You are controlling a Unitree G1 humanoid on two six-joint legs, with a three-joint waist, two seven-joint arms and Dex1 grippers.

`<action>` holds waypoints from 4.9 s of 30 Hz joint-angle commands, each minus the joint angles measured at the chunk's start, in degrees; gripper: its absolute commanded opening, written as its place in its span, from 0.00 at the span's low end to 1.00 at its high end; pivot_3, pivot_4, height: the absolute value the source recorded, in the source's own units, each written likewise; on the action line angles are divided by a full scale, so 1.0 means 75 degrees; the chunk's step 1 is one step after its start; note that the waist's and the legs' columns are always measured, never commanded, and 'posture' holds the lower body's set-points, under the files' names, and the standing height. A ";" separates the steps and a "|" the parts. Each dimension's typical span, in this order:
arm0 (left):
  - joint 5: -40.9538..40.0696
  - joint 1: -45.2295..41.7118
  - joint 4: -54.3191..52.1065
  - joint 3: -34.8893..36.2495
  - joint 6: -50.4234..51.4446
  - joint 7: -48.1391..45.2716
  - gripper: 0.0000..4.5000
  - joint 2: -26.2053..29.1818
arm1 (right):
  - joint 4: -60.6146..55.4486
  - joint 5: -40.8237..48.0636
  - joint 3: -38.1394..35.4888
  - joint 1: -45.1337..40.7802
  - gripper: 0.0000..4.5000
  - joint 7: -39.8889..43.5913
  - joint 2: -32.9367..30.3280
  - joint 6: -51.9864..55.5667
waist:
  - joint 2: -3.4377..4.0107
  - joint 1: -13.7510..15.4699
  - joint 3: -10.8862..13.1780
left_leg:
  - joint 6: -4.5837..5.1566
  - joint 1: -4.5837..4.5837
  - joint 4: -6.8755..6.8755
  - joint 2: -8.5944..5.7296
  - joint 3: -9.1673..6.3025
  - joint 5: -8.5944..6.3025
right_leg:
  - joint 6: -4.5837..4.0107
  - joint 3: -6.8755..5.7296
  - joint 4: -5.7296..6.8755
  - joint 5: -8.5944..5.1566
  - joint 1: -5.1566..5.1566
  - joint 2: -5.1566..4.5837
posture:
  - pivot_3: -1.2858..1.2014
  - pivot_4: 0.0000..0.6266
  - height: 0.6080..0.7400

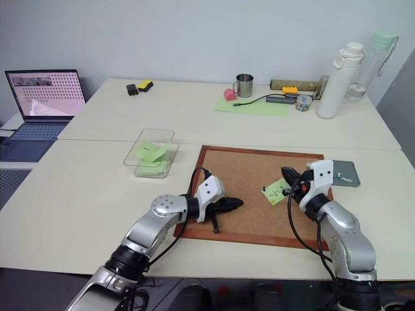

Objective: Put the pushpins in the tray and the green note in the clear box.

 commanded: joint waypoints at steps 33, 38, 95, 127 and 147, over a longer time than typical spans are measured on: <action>0.0157 0.0634 -0.0469 -0.0106 0.0753 0.0117 0.00 0.0463 | 0.5757 -0.0725 -0.1580 -0.2893 0.41 -0.0173 -0.1931 -0.1088 | 0.0003 -0.0131 0.0000 | 0.0001 0.0028 -0.0042 0.0007 0.0019 -0.0001 | -0.0002 0.0026 -0.0060 0.0000 0.0024 0.0000 | 0.52 0.24 1.00; 0.0149 0.0582 -0.0454 -0.0131 0.0771 0.0096 0.00 0.0448 | 0.5572 -0.0632 -0.1631 -0.2812 0.51 -0.0055 -0.1964 -0.1052 | 0.0003 -0.0133 0.0000 | 0.0001 0.0027 -0.0043 0.0008 0.0019 -0.0002 | -0.0002 0.0028 -0.0064 0.0000 0.0024 0.0000 | 0.52 0.24 1.00; 0.0127 0.0187 -0.0262 -0.0161 0.0925 -0.0144 0.00 0.0360 | -0.0179 -0.0803 0.1345 0.0643 0.02 0.0923 -0.0679 -0.0177 | -0.0013 -0.0115 0.0003 | 0.0001 0.0026 -0.0038 0.0007 0.0009 -0.0003 | 0.0000 0.0013 -0.0067 -0.0001 0.0029 0.0001 | 0.52 0.24 1.00; 0.0161 0.0303 -0.0310 -0.0217 0.0914 -0.0285 0.00 0.0474 | 0.3240 -0.0455 -0.1491 -0.1756 0.02 -0.0173 -0.1967 -0.0004 | -0.0013 -0.0122 0.0005 | 0.0002 0.0025 -0.0049 0.0005 0.0015 -0.0003 | -0.0004 0.0021 -0.0072 -0.0002 0.0023 0.0005 | 0.52 0.24 1.00; 0.0139 0.0391 -0.0427 -0.0171 0.0941 -0.0173 0.00 0.0490 | 0.5482 -0.0781 -0.1491 -0.2832 0.45 0.0555 -0.2297 -0.0971 | -0.0008 -0.0141 0.0006 | 0.0002 0.0026 -0.0051 0.0010 0.0020 -0.0003 | -0.0004 0.0029 -0.0074 -0.0002 0.0023 0.0002 | 0.52 0.24 1.00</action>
